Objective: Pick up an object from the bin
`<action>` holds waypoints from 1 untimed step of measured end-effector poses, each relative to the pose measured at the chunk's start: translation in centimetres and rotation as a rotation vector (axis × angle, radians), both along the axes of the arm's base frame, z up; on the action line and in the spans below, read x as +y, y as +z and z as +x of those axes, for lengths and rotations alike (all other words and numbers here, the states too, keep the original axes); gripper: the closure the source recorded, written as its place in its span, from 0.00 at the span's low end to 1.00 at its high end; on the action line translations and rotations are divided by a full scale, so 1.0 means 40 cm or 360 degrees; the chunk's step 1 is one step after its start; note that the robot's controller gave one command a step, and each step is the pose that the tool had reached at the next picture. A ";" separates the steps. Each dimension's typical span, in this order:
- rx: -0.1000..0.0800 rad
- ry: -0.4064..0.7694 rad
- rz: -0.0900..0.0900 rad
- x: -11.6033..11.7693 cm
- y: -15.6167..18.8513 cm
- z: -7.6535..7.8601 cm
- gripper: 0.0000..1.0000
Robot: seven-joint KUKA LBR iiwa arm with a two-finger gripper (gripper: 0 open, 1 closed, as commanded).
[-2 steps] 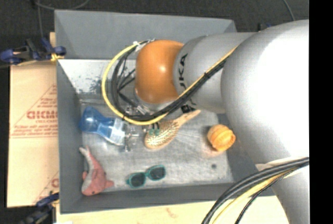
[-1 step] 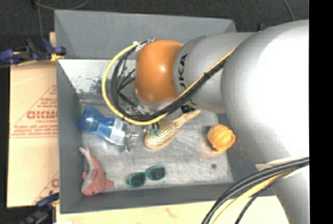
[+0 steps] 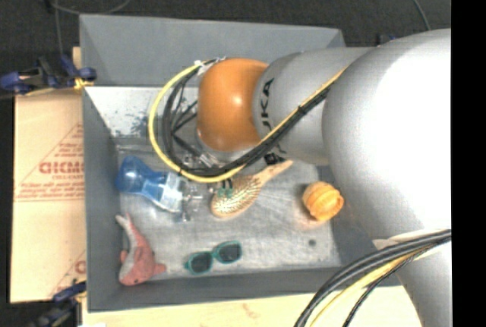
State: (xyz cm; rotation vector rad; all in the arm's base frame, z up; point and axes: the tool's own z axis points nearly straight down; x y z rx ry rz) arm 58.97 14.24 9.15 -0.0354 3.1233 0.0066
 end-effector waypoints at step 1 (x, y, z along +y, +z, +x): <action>0.0000 0.0000 0.0000 0.000 0.000 0.000 1.00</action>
Offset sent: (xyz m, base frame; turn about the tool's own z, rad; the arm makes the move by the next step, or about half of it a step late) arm 0.0000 0.0000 0.0000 0.0000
